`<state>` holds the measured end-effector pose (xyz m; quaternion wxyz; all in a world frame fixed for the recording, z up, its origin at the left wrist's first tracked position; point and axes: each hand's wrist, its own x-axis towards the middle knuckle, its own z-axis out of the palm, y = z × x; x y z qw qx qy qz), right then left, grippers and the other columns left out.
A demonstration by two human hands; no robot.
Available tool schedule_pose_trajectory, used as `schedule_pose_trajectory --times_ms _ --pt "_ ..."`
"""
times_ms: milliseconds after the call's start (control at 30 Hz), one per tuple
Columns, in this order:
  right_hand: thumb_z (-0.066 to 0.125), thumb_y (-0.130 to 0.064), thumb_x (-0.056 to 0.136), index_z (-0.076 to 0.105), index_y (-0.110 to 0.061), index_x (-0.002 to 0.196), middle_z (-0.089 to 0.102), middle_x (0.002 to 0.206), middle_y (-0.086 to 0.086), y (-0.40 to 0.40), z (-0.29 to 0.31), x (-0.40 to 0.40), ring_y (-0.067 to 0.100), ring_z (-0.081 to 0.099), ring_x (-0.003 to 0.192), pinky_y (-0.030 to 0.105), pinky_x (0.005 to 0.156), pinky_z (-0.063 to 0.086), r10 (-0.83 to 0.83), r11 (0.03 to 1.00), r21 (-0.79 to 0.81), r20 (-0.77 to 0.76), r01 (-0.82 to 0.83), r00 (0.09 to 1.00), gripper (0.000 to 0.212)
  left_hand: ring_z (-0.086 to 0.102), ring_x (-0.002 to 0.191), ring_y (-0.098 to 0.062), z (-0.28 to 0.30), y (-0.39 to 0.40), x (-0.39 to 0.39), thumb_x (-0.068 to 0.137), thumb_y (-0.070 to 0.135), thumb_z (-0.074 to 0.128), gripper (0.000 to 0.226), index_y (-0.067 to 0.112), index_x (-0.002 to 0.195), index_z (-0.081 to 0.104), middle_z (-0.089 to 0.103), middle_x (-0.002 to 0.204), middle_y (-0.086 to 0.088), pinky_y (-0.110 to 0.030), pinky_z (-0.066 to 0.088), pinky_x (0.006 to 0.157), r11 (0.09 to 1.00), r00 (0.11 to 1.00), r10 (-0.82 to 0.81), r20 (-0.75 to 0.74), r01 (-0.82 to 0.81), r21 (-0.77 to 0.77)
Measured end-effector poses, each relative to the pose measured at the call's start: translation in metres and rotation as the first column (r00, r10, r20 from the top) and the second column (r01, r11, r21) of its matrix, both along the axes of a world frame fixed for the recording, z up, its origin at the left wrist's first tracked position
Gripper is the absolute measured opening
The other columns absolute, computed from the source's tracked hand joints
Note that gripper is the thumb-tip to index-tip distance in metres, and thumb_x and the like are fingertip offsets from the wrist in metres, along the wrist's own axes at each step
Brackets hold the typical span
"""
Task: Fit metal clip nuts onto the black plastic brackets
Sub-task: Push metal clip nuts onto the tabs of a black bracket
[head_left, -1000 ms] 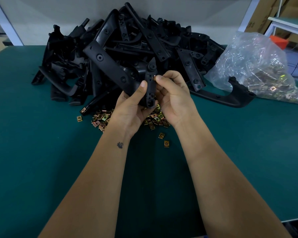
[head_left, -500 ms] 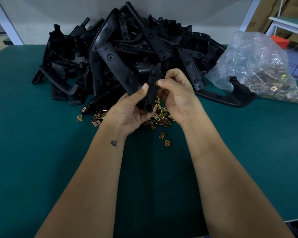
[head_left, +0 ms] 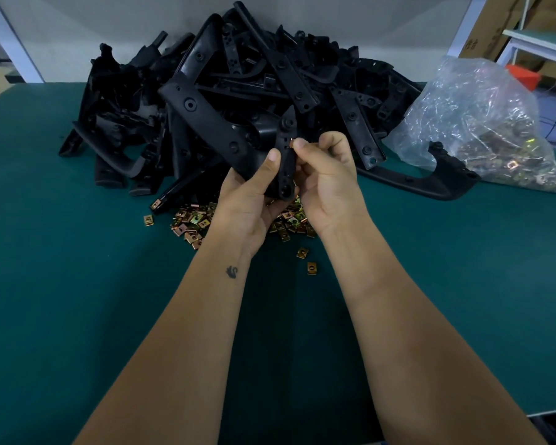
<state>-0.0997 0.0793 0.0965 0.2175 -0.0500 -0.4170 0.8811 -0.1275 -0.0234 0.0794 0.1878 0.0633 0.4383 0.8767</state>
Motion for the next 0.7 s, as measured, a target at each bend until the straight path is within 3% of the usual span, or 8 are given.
schedule_pose_trajectory --times_ms 100,233,400,567,700 --pt "0.058 0.005 0.091 0.038 -0.020 0.071 0.056 0.071 0.001 -0.001 -0.001 0.000 0.013 0.055 0.066 0.026 0.062 0.046 0.024 0.999 -0.045 0.032 -0.023 0.999 0.037 0.067 0.114 -0.026 0.001 0.003 0.003 0.090 0.020 0.068 0.039 0.010 0.126 0.058 0.068 0.126 -0.011 -0.032 0.059 0.074 0.999 0.999 0.042 -0.018 -0.042 -0.013" --pt "0.057 0.002 0.092 0.037 -0.020 0.068 0.061 0.076 0.002 -0.005 -0.003 0.000 0.015 0.058 0.071 0.032 0.075 0.046 0.053 0.987 -0.155 0.028 -0.048 0.998 0.038 0.066 0.115 -0.025 0.002 0.006 0.005 0.093 0.017 0.067 0.038 0.009 0.129 0.057 0.067 0.126 -0.010 -0.036 0.059 0.082 0.997 0.995 0.070 -0.065 -0.073 -0.032" --pt "0.056 0.003 0.092 0.036 -0.020 0.068 0.054 0.077 0.006 0.004 0.001 0.003 0.017 0.055 0.070 0.032 0.068 0.045 0.097 0.994 -0.045 0.038 -0.095 0.995 0.039 0.067 0.113 -0.025 0.002 0.004 0.004 0.092 0.021 0.068 0.036 0.011 0.125 0.058 0.067 0.126 -0.011 -0.031 0.058 0.073 0.998 0.998 0.037 -0.058 -0.040 -0.052" --pt "0.054 0.013 0.089 0.035 -0.017 0.071 0.050 0.067 0.005 0.017 0.007 0.006 0.018 0.054 0.069 0.029 0.071 0.049 0.091 0.987 0.128 0.021 -0.093 0.996 0.040 0.072 0.085 -0.013 0.003 -0.004 -0.002 0.087 0.023 0.071 0.025 0.015 0.109 0.064 0.074 0.101 -0.001 -0.028 0.056 0.063 0.996 0.997 -0.074 -0.020 0.073 -0.057" --pt "0.053 0.014 0.089 0.034 -0.017 0.071 0.050 0.062 0.002 0.012 0.008 0.007 0.015 0.054 0.065 0.027 0.069 0.050 0.082 0.988 0.131 0.002 -0.082 0.997 0.040 0.073 0.085 -0.013 0.004 -0.006 -0.002 0.083 0.025 0.073 0.028 0.016 0.109 0.064 0.075 0.099 0.000 -0.029 0.057 0.063 0.996 0.997 -0.073 -0.021 0.071 -0.056"
